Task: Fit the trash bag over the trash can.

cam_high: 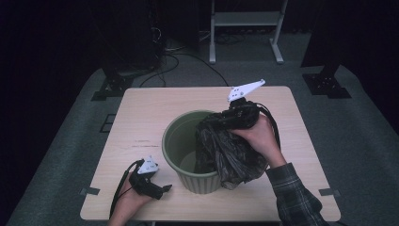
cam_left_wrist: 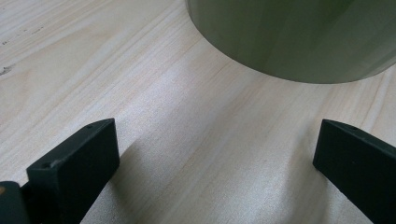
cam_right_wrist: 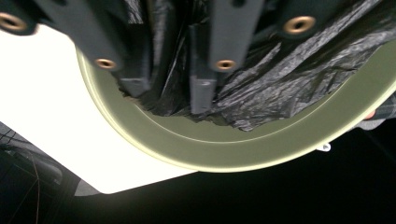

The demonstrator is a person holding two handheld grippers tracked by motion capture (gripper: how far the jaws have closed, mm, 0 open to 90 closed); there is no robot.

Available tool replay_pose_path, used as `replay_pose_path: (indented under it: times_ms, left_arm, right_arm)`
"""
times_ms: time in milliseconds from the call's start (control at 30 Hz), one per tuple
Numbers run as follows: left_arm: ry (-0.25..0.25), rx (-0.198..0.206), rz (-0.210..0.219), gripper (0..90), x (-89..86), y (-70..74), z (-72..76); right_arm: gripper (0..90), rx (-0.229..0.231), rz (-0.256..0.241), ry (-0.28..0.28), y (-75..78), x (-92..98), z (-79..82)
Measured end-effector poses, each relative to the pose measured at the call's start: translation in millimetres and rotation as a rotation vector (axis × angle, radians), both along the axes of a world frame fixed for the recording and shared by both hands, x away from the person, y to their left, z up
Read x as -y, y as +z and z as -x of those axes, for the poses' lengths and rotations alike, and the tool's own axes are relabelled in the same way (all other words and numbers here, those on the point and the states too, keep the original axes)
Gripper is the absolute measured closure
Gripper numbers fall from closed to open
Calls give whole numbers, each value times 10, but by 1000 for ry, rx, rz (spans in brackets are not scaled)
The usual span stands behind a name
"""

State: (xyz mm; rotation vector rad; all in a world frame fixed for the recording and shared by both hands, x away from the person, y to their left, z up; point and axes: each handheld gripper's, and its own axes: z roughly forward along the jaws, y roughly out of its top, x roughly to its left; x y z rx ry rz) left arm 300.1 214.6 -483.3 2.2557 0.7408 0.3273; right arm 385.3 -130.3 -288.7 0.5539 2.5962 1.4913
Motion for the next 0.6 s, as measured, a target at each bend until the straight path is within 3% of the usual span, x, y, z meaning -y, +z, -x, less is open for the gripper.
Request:
replay_pose_path:
  times_ms: [300,600]
  left_arm:
    - [0,0,0,0,0,0,0]
    - [1,1,0,0,0,0,1]
  right_arm:
    - [451,30,-38,-63,90,173,89]
    - [391,45,-86,-115,63,573,276]
